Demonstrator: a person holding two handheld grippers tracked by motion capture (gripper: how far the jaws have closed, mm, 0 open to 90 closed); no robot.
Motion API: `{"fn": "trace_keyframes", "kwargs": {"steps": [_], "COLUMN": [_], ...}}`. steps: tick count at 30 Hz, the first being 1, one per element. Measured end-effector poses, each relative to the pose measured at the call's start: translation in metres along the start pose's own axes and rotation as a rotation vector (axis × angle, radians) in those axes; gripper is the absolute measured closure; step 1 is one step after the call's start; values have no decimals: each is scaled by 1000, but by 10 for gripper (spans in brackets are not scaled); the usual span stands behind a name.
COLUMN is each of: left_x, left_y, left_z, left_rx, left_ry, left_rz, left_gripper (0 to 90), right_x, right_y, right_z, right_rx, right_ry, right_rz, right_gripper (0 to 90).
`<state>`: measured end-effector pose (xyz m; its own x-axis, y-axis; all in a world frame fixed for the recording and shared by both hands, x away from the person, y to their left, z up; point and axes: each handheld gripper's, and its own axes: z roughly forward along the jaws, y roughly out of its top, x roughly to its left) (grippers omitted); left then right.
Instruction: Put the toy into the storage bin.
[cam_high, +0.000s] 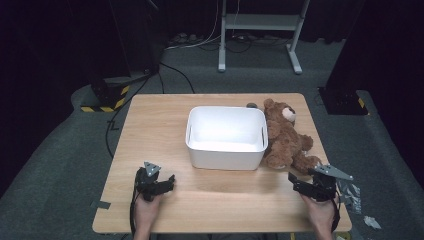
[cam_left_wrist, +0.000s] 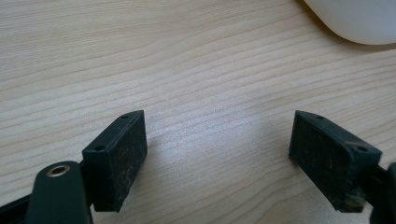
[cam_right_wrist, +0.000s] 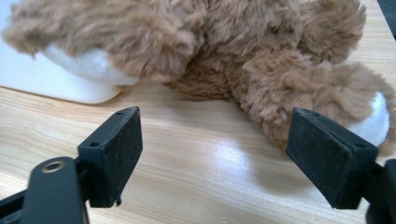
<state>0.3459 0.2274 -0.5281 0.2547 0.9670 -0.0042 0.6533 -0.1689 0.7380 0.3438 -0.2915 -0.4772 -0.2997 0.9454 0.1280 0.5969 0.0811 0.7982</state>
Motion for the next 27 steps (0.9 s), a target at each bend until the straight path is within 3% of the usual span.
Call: {"fn": "trace_keyframes", "kwargs": {"steps": [3,8,27], "left_x": [0,0,0], "left_y": [0,0,0], "left_z": [0,0,0], "left_rx": [0,0,0], "left_ry": [0,0,0], "left_rz": [0,0,0], "left_gripper": [192,192,192], "right_x": [-3,-4,-5], "right_y": [4,13,43], "right_z": [0,-2,0], "right_rx": [-2,-6,-22], "right_ry": [3,-9,23], "right_rz": [17,7,9], "right_gripper": [208,232,264]}}
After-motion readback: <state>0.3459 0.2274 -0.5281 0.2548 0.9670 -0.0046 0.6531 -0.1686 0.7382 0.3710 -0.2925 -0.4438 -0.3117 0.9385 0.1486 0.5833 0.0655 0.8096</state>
